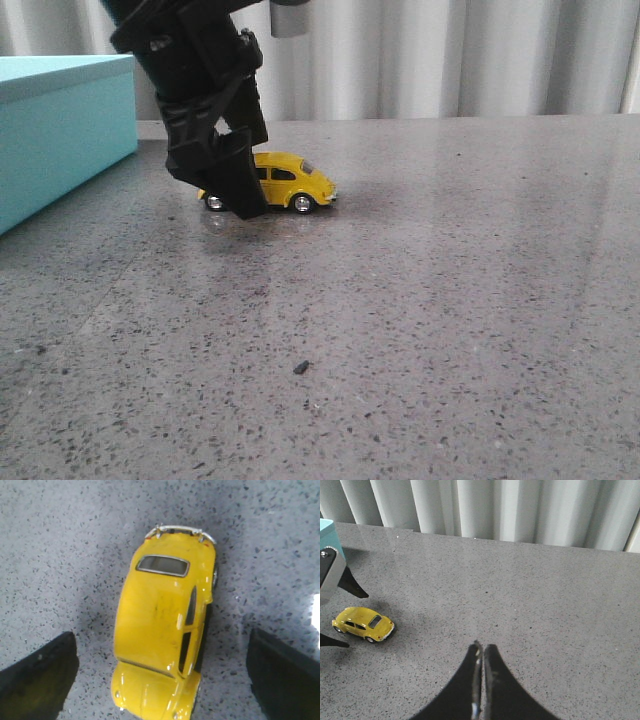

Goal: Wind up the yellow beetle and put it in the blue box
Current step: 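Lower the left gripper and close it around the car's body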

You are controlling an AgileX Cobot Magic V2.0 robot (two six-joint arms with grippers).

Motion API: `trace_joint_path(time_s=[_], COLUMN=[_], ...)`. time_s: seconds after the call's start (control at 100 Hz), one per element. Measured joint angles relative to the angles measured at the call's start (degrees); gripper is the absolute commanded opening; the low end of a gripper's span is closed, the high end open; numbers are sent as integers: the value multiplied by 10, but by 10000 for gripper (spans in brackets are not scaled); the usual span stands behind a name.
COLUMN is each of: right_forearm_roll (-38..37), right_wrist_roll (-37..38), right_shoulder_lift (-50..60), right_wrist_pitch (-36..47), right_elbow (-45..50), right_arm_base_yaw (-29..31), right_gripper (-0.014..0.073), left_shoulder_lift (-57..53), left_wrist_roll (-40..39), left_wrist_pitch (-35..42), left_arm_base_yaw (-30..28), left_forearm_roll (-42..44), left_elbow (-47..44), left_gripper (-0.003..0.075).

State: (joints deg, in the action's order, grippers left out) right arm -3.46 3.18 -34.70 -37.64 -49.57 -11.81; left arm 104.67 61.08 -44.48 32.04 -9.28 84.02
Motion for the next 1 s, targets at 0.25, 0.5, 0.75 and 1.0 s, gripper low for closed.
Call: trace_joint_path(time_s=[0.25,0.5,0.75,1.0], right_forearm_roll=[0,0,0,0], right_wrist_roll=[0,0,0,0], right_shoulder_lift=[0,0,0,0], right_wrist_pitch=[2,4,5,5], right_elbow=[0,0,0,0], right_arm_base_yaw=[0,0,0,0], right_gripper=[-61,-61,-61,-61], left_shoulder_lift=[3,3,7,10], left_wrist_roll=[12,19,19,19], left_wrist_pitch=[11,13,13,15], left_arm_base_yaw=[8,15,15,15], left_forearm_roll=[2,9,11,11], left_elbow=[1,1,1,3], left_gripper=[617,617,459,209])
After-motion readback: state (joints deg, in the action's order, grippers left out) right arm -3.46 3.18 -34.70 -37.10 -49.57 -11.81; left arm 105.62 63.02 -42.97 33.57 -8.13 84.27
